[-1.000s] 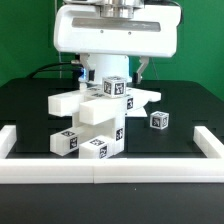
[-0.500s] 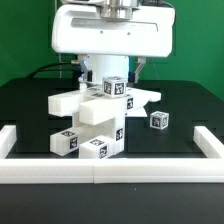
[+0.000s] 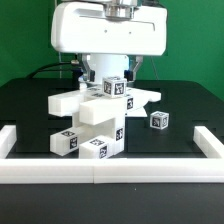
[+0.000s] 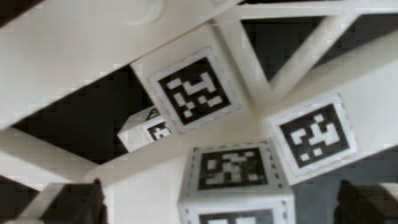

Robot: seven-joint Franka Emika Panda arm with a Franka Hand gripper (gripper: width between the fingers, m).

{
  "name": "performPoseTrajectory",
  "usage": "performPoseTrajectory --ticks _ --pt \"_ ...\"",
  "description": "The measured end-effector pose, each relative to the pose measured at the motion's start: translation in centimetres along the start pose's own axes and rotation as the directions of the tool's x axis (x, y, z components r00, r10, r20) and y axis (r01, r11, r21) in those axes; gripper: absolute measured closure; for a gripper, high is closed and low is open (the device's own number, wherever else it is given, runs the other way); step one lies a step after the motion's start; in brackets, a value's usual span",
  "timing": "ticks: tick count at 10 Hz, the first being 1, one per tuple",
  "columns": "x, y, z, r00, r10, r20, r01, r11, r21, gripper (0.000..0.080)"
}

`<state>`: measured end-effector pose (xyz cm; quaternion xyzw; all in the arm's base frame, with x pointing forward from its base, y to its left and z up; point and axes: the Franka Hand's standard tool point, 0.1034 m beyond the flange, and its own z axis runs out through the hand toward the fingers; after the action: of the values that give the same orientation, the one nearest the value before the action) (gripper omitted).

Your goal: Assemble chair

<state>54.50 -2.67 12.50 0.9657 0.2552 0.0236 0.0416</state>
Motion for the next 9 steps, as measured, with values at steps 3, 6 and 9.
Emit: performPoseTrajectory --ticks 3,6,9 --pt "-0.04 -0.01 0.09 0.989 -0.144 0.014 0.145 0.989 -0.011 0.015" --pt "0.22 -0.18 0.09 0.994 -0.112 0.013 0.113 0.994 -0.013 0.015" --pt "0.27 -0.09 0.06 0.994 -0.109 0.013 0.11 0.994 -0.013 0.0411"
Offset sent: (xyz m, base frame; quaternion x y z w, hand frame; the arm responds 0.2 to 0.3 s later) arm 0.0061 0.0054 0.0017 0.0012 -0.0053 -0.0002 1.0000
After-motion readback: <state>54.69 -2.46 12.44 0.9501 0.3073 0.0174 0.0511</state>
